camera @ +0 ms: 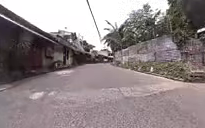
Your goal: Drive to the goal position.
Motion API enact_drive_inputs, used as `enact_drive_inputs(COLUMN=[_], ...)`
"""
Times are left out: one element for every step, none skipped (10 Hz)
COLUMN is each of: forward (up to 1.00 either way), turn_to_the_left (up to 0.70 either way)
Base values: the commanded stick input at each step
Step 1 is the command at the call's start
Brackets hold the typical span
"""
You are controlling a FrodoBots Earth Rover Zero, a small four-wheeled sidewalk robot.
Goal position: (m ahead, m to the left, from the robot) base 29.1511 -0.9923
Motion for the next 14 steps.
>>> enact_drive_inputs(forward=[0.5, 0.5, 0.5, 0.5, 0.5, 0.5, 0.5, 0.5, 0.5, 0.5, 0.5, 0.5, 0.5, 0.5], turn_to_the_left=[0.07, 0.07, 0.07, 0.07, 0.07, 0.07, 0.07, 0.07, 0.07, 0.07, 0.07, 0.07, 0.07, 0.07])
